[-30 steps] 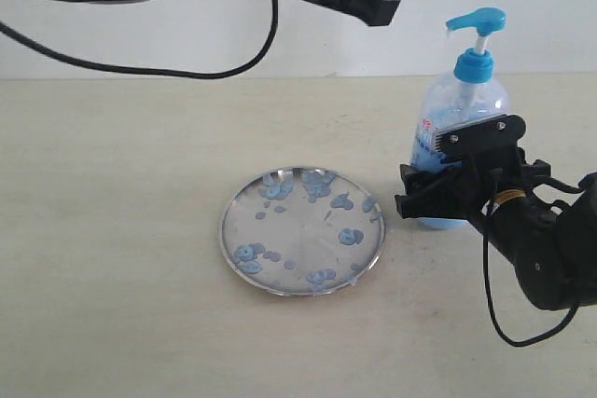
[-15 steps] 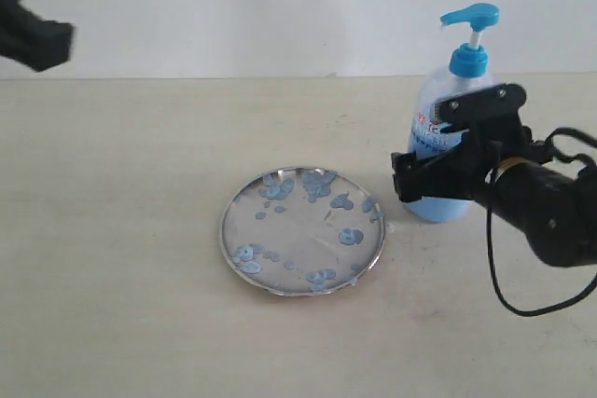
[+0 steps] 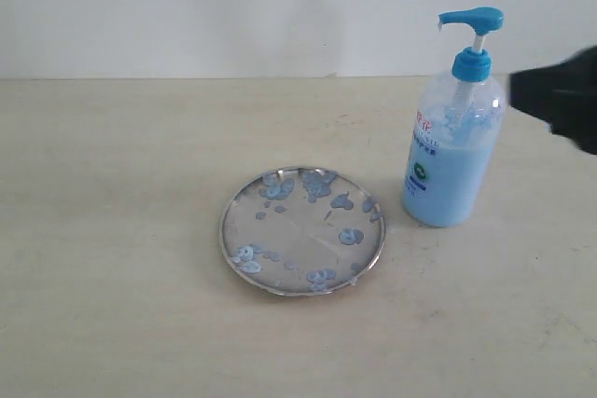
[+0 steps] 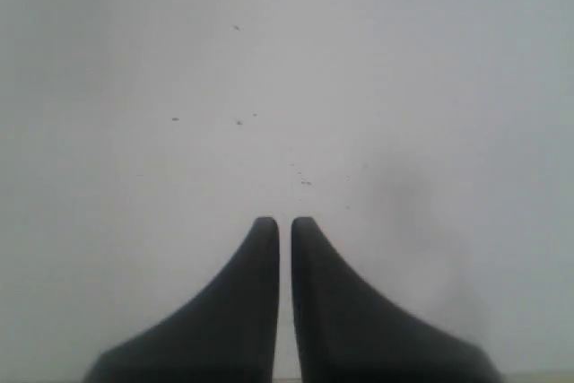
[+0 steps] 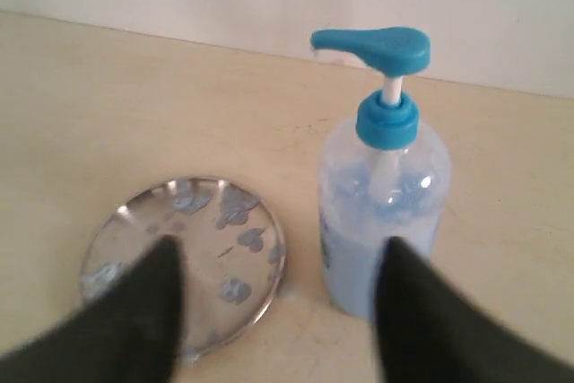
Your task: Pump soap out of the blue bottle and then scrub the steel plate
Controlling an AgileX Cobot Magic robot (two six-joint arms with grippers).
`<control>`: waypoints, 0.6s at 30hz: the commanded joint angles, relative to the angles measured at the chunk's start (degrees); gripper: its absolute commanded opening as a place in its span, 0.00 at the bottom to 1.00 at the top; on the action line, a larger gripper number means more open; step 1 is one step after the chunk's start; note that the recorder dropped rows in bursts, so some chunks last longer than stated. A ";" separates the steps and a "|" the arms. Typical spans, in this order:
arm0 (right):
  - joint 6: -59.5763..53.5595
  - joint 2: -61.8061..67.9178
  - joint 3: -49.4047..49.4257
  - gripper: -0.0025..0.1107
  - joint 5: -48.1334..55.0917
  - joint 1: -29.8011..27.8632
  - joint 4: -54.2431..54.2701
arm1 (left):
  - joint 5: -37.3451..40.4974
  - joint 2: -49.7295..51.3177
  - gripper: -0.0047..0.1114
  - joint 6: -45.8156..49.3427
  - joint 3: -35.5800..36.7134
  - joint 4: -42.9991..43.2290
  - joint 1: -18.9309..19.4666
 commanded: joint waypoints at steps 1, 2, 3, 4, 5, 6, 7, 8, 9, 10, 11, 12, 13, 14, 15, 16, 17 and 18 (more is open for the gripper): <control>2.75 -13.12 0.14 0.06 15.26 -0.04 0.32 | -8.35 -3.83 0.08 -0.63 0.35 -0.13 -0.18; 2.75 -15.95 0.98 0.05 14.25 -0.04 0.48 | -9.81 -4.18 0.08 -0.63 0.35 -0.13 -0.18; 2.75 -18.60 2.42 0.05 11.84 -0.04 0.52 | -10.69 -4.51 0.08 -0.63 0.35 -0.13 -0.18; 2.57 -20.66 3.96 0.05 7.18 -0.04 0.52 | -11.24 -4.62 0.08 -0.63 0.35 -0.13 -0.18; 1.95 -23.48 7.13 0.05 0.98 -0.04 0.41 | -11.55 -4.62 0.08 -0.63 0.35 -0.13 -0.18; 0.97 -25.13 9.77 0.05 -6.18 -0.04 0.41 | -11.55 -4.62 0.08 -0.63 0.35 -0.13 -0.18; 0.30 -26.40 12.73 0.05 -12.12 -0.04 0.41 | -11.25 -4.62 0.08 -0.63 0.35 -0.13 -0.18; -0.50 -27.61 17.64 0.05 -20.57 -0.04 0.41 | -10.80 -4.62 0.08 -0.63 0.35 -0.13 -0.18; -0.55 -27.93 21.08 0.05 -25.78 -0.04 0.41 | -10.56 -4.62 0.08 -0.63 0.35 -0.13 -0.18; -0.55 -27.94 25.53 0.05 -30.47 -0.04 0.41 | -10.56 -4.62 0.08 -0.63 0.35 -0.13 -0.18; -0.07 -27.78 29.89 0.05 -36.68 -0.04 0.41 | -10.45 -4.62 0.08 -0.63 0.35 -0.13 -0.18; 1.01 -27.39 34.05 0.05 -40.13 -0.04 0.41 | -10.34 -4.62 0.08 -0.63 0.35 -0.13 -0.18; 1.86 -26.96 36.43 0.06 -43.92 -0.04 0.41 | -10.34 -4.62 0.08 -0.63 0.35 -0.13 -0.18; 2.46 -26.47 36.43 0.06 -43.06 -0.04 0.41 | -10.34 -4.62 0.08 -0.63 0.35 -0.13 -0.18; -0.01 -26.31 36.43 0.06 -36.75 -0.04 0.63 | -10.37 -4.72 0.08 -0.63 0.35 -0.13 -0.18; -2.60 -25.83 36.43 0.06 -35.62 -0.04 0.18 | -10.51 -4.63 0.08 -0.63 0.35 -0.13 -0.18; -2.11 -25.70 36.43 0.06 -35.79 0.07 -0.70 | -10.28 -4.63 0.08 -0.63 0.35 -0.13 -0.18; -2.41 -25.65 36.43 0.06 -35.91 0.07 -1.10 | -10.28 -4.63 0.08 -0.63 0.35 -0.13 -0.18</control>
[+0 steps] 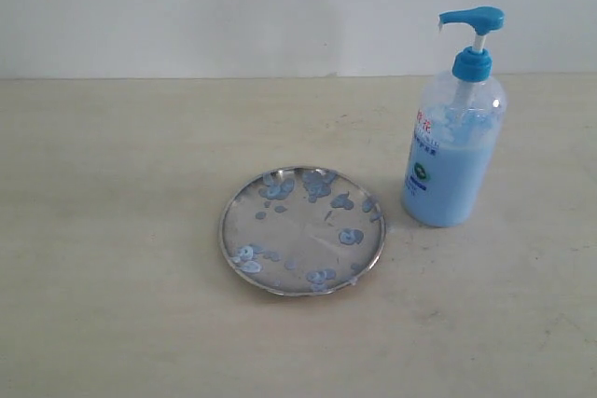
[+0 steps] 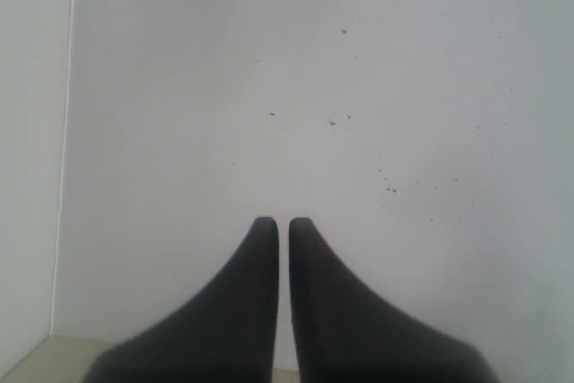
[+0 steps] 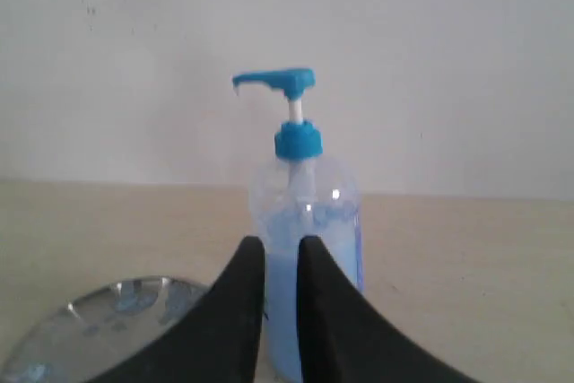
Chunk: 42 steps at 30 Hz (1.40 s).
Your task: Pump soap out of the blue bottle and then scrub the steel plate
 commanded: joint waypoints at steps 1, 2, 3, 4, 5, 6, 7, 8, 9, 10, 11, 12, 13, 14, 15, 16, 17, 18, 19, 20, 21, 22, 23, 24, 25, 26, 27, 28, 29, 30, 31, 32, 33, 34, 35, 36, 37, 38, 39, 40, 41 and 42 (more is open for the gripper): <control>-3.88 0.80 0.41 0.06 0.87 0.07 -1.85 | -0.32 -0.21 0.08 -0.63 0.35 -0.13 -0.18; -5.27 0.80 0.41 0.06 1.97 -0.04 -1.85 | -0.32 -0.21 0.08 -0.63 0.35 -0.13 -0.18; -5.83 0.80 0.41 0.06 3.34 -0.04 -1.85 | -0.05 -0.21 0.08 -0.63 0.43 -0.13 -0.18; -6.33 0.80 0.41 0.06 5.76 -0.04 -1.85 | 0.09 -0.21 0.08 -0.63 0.60 -0.13 -0.18; -6.18 0.80 0.41 0.06 8.29 -0.04 -1.85 | 0.09 -0.21 0.08 -0.63 0.95 -0.13 -0.18; -5.40 0.80 0.41 0.06 10.09 -0.04 -1.26 | 0.09 -0.21 0.08 -0.63 1.28 -0.13 -0.18; -4.05 0.80 0.41 0.06 11.93 -0.04 -0.12 | 0.09 -0.21 0.08 -0.63 1.73 -0.13 -0.18; -2.17 0.80 0.41 0.06 13.16 -0.04 1.06 | 0.09 -0.21 0.08 -0.63 2.26 -0.13 -0.18; -0.40 0.80 0.41 0.06 14.04 -0.04 1.65 | -0.02 -0.21 0.08 -0.63 2.75 -0.13 -0.18; 0.71 0.80 0.41 0.06 14.05 -0.04 1.65 | -0.02 -0.21 0.08 -0.63 3.40 -0.13 -0.18; 1.97 0.80 0.41 0.06 13.94 -0.04 1.65 | -0.02 -0.21 0.08 -0.63 4.01 -0.13 -0.18; 2.22 0.80 0.41 0.06 13.71 -0.04 1.65 | -0.02 -0.21 0.08 -0.63 4.60 -0.13 -0.18; 2.22 0.80 0.41 0.06 13.51 -0.04 1.65 | -0.02 -0.21 0.08 -0.63 5.12 -0.13 -0.18; 2.22 0.80 0.41 0.06 13.51 -0.04 1.65 | -0.02 -0.21 0.08 -0.63 5.64 -0.13 -0.18; 2.22 0.80 0.41 0.06 13.51 -0.04 1.65 | -0.02 -0.21 0.08 -0.63 6.13 -0.13 -0.18; 2.22 0.80 0.41 0.06 13.51 -0.04 1.65 | -0.02 -0.21 0.08 -0.63 6.58 -0.13 -0.18; 2.22 0.80 0.41 0.06 13.51 -0.04 1.65 | -0.02 -0.21 0.08 -0.63 7.10 -0.13 -0.18; 2.22 0.80 0.41 0.06 13.51 -0.04 1.65 | -0.02 -0.21 0.08 -0.63 7.68 -0.13 -0.18; 2.22 0.80 0.41 0.06 13.51 -0.04 1.65 | -0.02 -0.21 0.08 -0.63 8.18 -0.13 -0.18; 2.22 0.80 0.41 0.06 13.51 -0.04 1.65 | -0.02 -0.21 0.08 -0.63 8.86 -0.13 -0.18; 2.22 0.80 0.41 0.06 13.63 -0.04 1.65 | -0.02 -0.21 0.08 -0.63 9.53 -0.13 -0.18; 2.22 -0.46 0.41 0.06 14.04 -0.22 1.65 | -0.02 -0.21 0.08 -0.63 10.15 -0.13 -0.18; 2.22 -2.89 0.41 0.06 14.66 -0.66 1.65 | -0.02 -0.21 0.08 -0.63 10.80 -0.13 -0.18; 2.22 -5.24 0.41 0.06 14.66 -1.41 1.65 | -0.02 -0.21 0.08 -0.92 11.32 -0.13 -0.18; 2.22 -8.12 0.41 0.06 14.66 -1.82 1.65 | -0.02 -0.21 0.08 -1.40 11.68 -0.13 -0.18; 2.22 -11.12 0.41 0.06 14.97 -2.40 1.65 | -0.02 -0.21 0.08 -2.41 12.33 -0.13 -0.18; 2.22 -14.03 0.41 0.06 14.66 -3.09 1.65 | 0.16 -0.21 0.08 -3.26 12.69 -0.13 -0.18; 2.22 -16.24 0.41 0.06 14.66 -3.73 1.65 | 0.42 -0.21 0.08 -4.28 12.99 -0.13 -0.18; 2.22 -18.79 0.41 0.06 14.66 -4.38 1.65 | 0.92 -0.21 0.08 -5.40 13.42 -0.13 -0.18; 2.22 -18.79 0.41 0.06 14.66 -5.24 1.65 | 1.05 -0.21 0.08 -5.69 13.71 -0.13 -0.18; 2.22 -18.79 0.41 0.06 13.61 -5.78 1.65 | 1.66 -0.21 0.08 -5.80 13.87 -0.13 -0.18; 2.22 -18.79 0.41 0.06 12.38 -6.18 1.65 | 1.67 -0.32 0.08 -5.80 14.19 -0.13 -0.18; 2.22 -18.79 0.41 0.06 12.09 -6.60 1.65 | 2.07 -0.20 0.08 -5.80 14.18 -0.13 -0.18; 2.22 -18.79 0.41 0.06 11.82 -6.98 1.65 | 2.43 -0.18 0.08 -5.80 14.44 -0.13 -0.18; 2.22 -18.79 0.41 0.06 11.81 -7.09 1.65 | 3.32 -0.18 0.08 -5.80 14.82 -0.13 -0.18; 2.22 -18.79 0.41 0.06 11.92 -7.37 1.65 | 4.09 -0.18 0.08 -5.80 15.08 -0.13 -0.18; 2.22 -18.79 0.41 0.06 11.92 -7.37 1.65 | 5.22 -0.18 0.08 -5.80 15.44 -0.13 -0.18; 2.22 -18.79 0.41 0.06 11.92 -7.37 1.65 | 7.19 -0.18 0.08 -5.80 15.72 -0.13 -0.18; 2.22 -18.79 0.41 0.06 11.92 -7.37 1.65 | 8.80 -0.18 0.08 -5.80 15.83 -0.13 -0.18; 2.22 -18.79 0.41 0.06 11.92 -7.37 1.65 | 10.98 -0.18 0.08 -5.80 16.05 -0.13 -0.18; 2.22 -18.79 0.41 0.06 11.92 -7.37 1.65 | 12.74 -0.08 0.08 -5.80 16.14 -0.13 -0.18; 2.22 -18.79 0.41 0.06 11.92 -7.37 1.65 | 13.79 -0.10 0.08 -6.18 16.18 -0.13 -0.18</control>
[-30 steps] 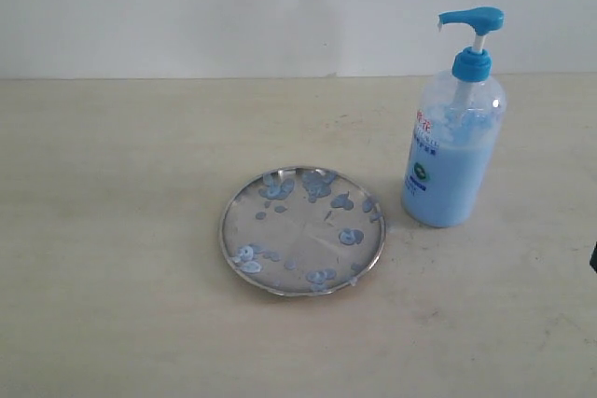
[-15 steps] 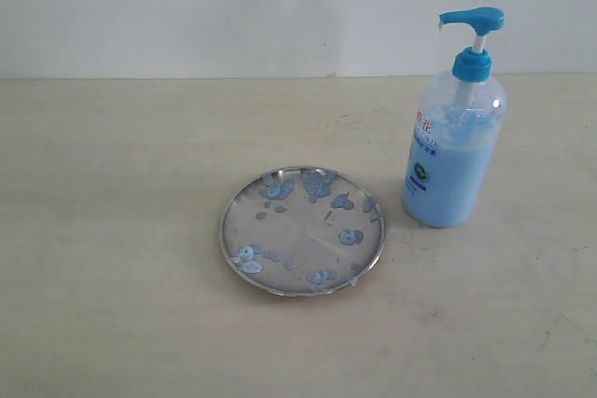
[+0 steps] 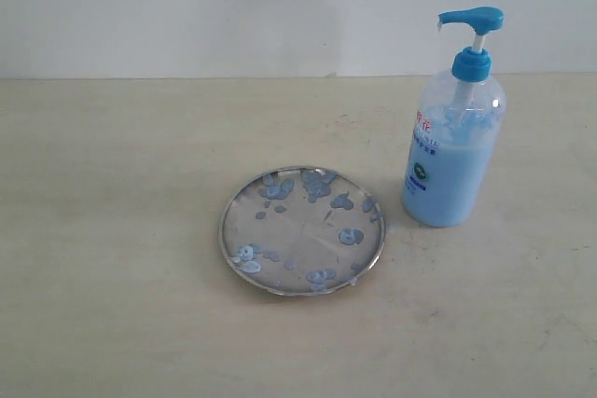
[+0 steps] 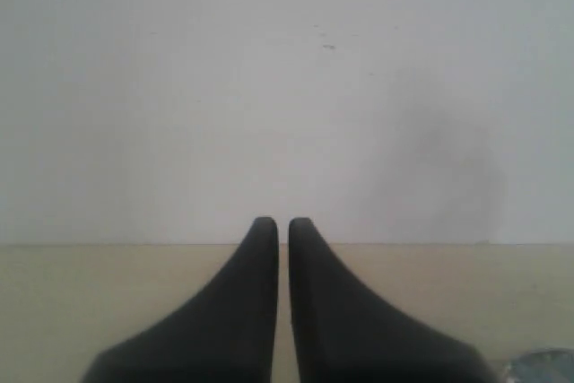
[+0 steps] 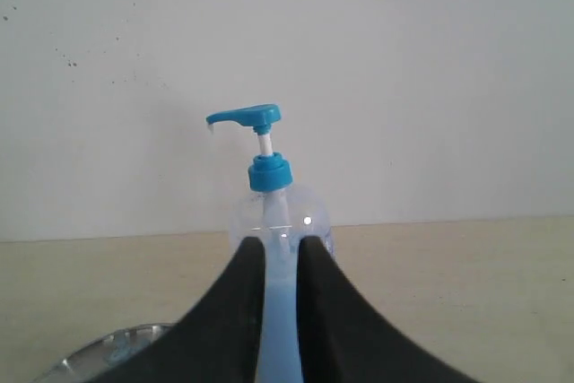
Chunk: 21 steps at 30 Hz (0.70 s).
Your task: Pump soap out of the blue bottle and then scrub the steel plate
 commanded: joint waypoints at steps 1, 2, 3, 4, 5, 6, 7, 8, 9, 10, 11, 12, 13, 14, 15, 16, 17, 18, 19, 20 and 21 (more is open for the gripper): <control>0.12 -0.35 -0.05 0.06 -0.75 -0.44 -0.10 | 6.59 0.04 0.08 -2.52 0.54 0.09 -0.18; 0.12 -0.35 -0.05 0.06 0.28 -0.45 -0.10 | 6.59 0.51 0.08 -5.29 0.54 0.09 -0.18; -0.15 -0.35 -0.05 0.06 3.13 -0.45 -0.10 | 6.59 0.98 0.08 -7.70 0.39 0.09 -0.18; -0.96 -0.35 -0.05 0.06 6.85 -0.45 -0.33 | 6.59 1.95 0.08 -10.73 -0.07 0.09 -0.18; -2.26 -0.35 -0.05 0.06 9.69 -0.45 -0.77 | 7.20 3.51 0.08 -12.93 -0.89 0.09 -0.18; -4.98 -0.35 -0.05 0.06 14.11 -0.45 -1.79 | 7.72 5.29 0.08 -14.16 -1.89 0.09 -0.18; -7.91 -0.35 -0.05 0.06 18.82 -0.45 -2.83 | 8.81 8.30 0.08 -14.70 -3.56 0.09 -0.18; -9.66 -0.35 -0.05 0.06 22.55 -0.45 -2.84 | 10.31 11.99 0.08 -14.70 -5.73 0.09 -0.18; -9.82 -0.35 -0.05 0.06 23.10 -0.45 -2.84 | 12.28 16.49 0.08 -14.70 -8.35 0.09 -0.18; -9.82 -0.35 -0.05 0.06 23.10 -0.45 -2.84 | 13.88 21.50 0.08 -14.70 -10.67 0.09 -0.18; -9.82 -0.35 -0.05 0.06 23.10 -0.45 -2.84 | 16.16 27.01 0.08 -14.70 -13.75 0.09 -0.18; -9.82 -0.35 -0.05 0.06 23.10 -0.45 -2.84 | 18.55 32.79 0.08 -14.81 -16.95 0.09 -0.18; -9.82 -0.35 -0.05 0.06 23.10 -0.45 -2.84 | 21.05 37.79 0.08 -14.99 -20.14 0.09 -0.18; -9.82 -0.35 -0.05 0.06 23.10 -0.45 -2.84 | 23.50 44.20 0.08 -15.13 -23.33 0.09 -0.18; -9.82 -0.35 -0.05 0.06 23.10 -0.45 -2.84 | 25.63 50.60 0.08 -15.13 -26.37 0.09 -0.18; -9.82 -0.35 -0.05 0.06 23.10 -0.45 -2.84 | 27.04 55.61 0.08 -15.13 -28.71 0.09 -0.18; -9.82 -0.35 -0.05 0.06 23.10 -0.45 -2.84 | 28.84 61.57 0.08 -15.13 -31.39 0.09 -0.18; -9.82 -0.35 -0.05 0.06 23.10 -0.45 -2.84 | 31.16 67.03 0.08 -15.26 -33.75 0.09 -0.18; -9.82 -0.35 -0.05 0.06 23.10 -0.45 -2.84 | 33.71 71.73 0.08 -16.49 -35.19 0.09 -0.18; -9.82 -0.35 -0.05 0.06 23.10 -0.45 -2.84 | 37.94 75.59 0.08 -19.14 -36.44 0.09 -0.18; -9.82 -0.35 -0.05 0.06 23.10 -0.45 -2.84 | 43.27 78.60 0.08 -22.53 -36.98 0.09 -0.18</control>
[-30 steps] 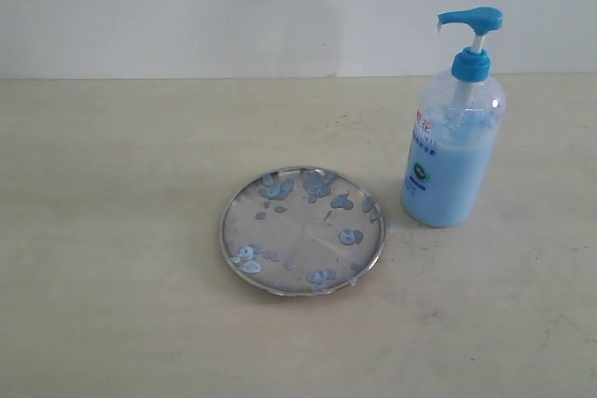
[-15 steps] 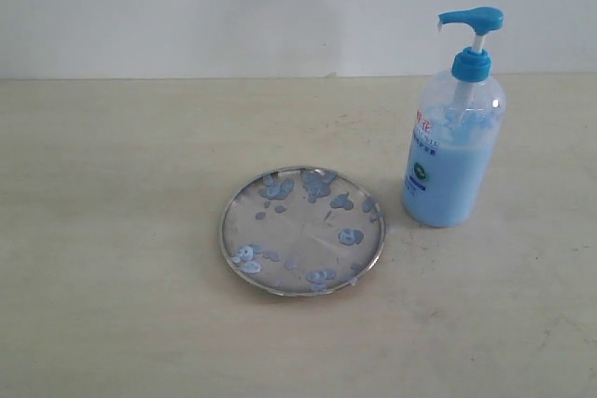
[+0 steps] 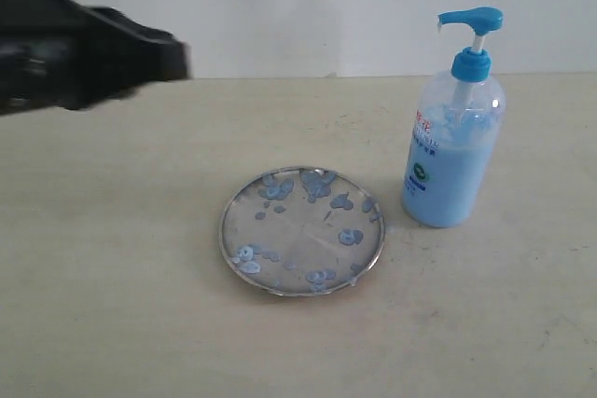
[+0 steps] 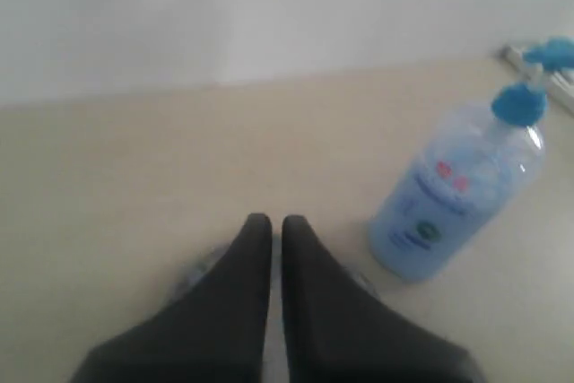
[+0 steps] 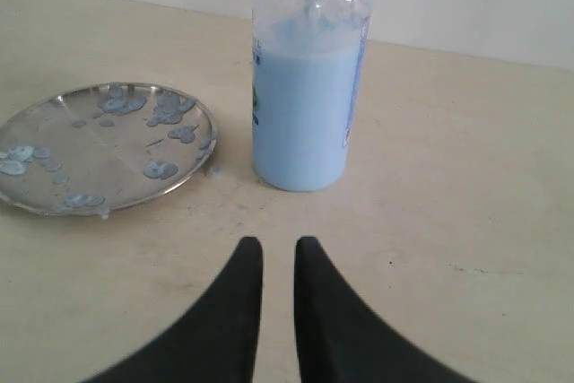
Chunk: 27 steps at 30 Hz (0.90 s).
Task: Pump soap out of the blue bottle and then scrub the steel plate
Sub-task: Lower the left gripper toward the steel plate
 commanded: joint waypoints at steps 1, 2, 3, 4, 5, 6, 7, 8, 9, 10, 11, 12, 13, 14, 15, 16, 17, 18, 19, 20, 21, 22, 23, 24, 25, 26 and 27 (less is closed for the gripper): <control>-0.49 -0.30 -0.05 0.06 0.22 -0.45 -0.26 | 19.56 15.39 0.08 -10.01 -4.11 0.17 -0.18; -0.49 -0.30 -0.05 0.06 0.22 -0.45 -0.26 | 25.42 17.25 0.08 -13.49 -4.11 1.47 -0.18; -0.49 -0.30 -0.05 0.06 0.22 -0.45 -0.26 | 30.92 18.70 0.08 -17.99 -4.11 6.06 -0.18; -0.49 -0.30 -0.05 0.06 0.22 -0.45 -0.26 | 35.21 19.50 0.08 -21.84 -4.11 10.55 -0.18; -0.49 -0.30 -0.05 0.06 0.22 -0.45 -0.26 | 39.92 20.05 0.08 -26.05 -4.11 16.76 -0.05; -0.49 -0.30 -0.05 0.06 0.22 -0.45 -0.26 | 44.23 20.29 0.08 -30.25 -4.11 24.51 0.24; -0.49 -0.30 -0.05 0.06 0.22 -0.45 -0.26 | 47.29 20.29 0.08 -34.61 -4.15 33.58 0.69; -0.49 -0.30 -0.05 0.06 0.22 -0.45 -0.26 | 50.76 20.29 0.08 -41.62 -4.76 44.30 1.28; -0.49 -0.30 -0.05 0.06 0.22 -0.45 -0.26 | 54.27 20.58 0.08 -49.69 -5.91 55.96 1.99; -0.49 -0.30 -0.05 0.06 0.22 -0.45 -0.26 | 58.22 21.29 0.08 -57.40 -7.20 65.27 2.59; -0.49 -0.30 -0.05 0.06 0.22 -0.45 -0.26 | 62.42 22.30 0.08 -63.71 -9.19 76.00 3.40; -0.49 -0.30 -0.05 0.06 0.22 -0.45 -0.26 | 66.29 23.67 0.08 -68.23 -11.41 84.98 4.32; -0.49 -0.30 -0.05 0.06 0.22 -0.45 -0.26 | 69.12 25.29 0.08 -71.20 -13.81 91.65 5.39; -0.49 -0.30 -0.05 0.06 0.22 -0.45 -0.26 | 70.65 26.72 0.08 -71.88 -16.41 95.31 6.29; -0.49 -0.30 -0.05 0.06 0.22 -0.45 -0.26 | 71.47 28.54 0.08 -71.88 -19.10 97.69 7.42; -0.49 -0.30 -0.05 0.06 0.22 -0.45 -0.26 | 71.57 30.35 0.08 -71.88 -21.92 98.06 8.46; -0.49 -0.30 -0.05 0.06 0.22 -0.45 -0.26 | 71.57 31.71 0.08 -71.67 -24.29 96.89 9.30; -0.49 -0.30 -0.05 0.06 0.22 -0.45 -0.26 | 71.57 33.31 0.08 -70.53 -27.33 94.89 9.76; -0.49 -0.30 -0.05 0.06 0.22 -0.45 -0.26 | 71.36 34.78 0.08 -68.86 -30.40 92.27 10.07; -0.49 -0.30 -0.05 0.06 0.22 -0.45 -0.26 | 70.78 36.13 0.08 -67.63 -32.85 89.98 10.17; -0.49 -0.30 -0.05 0.06 0.22 -0.45 -0.26 | 67.94 38.68 0.08 -65.81 -38.63 84.07 10.17; -0.49 -0.30 -0.05 0.06 0.22 -0.45 -0.26 | 66.09 39.81 0.08 -65.00 -41.33 81.11 10.17; -0.49 -0.30 -0.05 0.06 0.22 -0.45 -0.26 | 64.15 43.07 0.08 -62.22 -46.19 72.94 10.17; -0.49 -0.30 -0.05 0.06 0.22 -0.45 -0.26 | 64.30 44.52 0.08 -60.81 -47.82 68.87 10.17; -0.49 -0.30 -0.05 0.06 0.22 -0.45 -0.26 | 67.01 48.09 0.08 -56.95 -50.82 62.71 9.96; -0.49 -0.30 -0.05 0.06 0.22 -0.45 -0.26 | 69.18 49.64 0.08 -54.95 -51.67 61.74 9.93; -0.49 -0.30 -0.05 0.06 0.22 -0.45 -0.26 | 74.41 51.56 0.08 -52.84 -53.12 63.37 9.93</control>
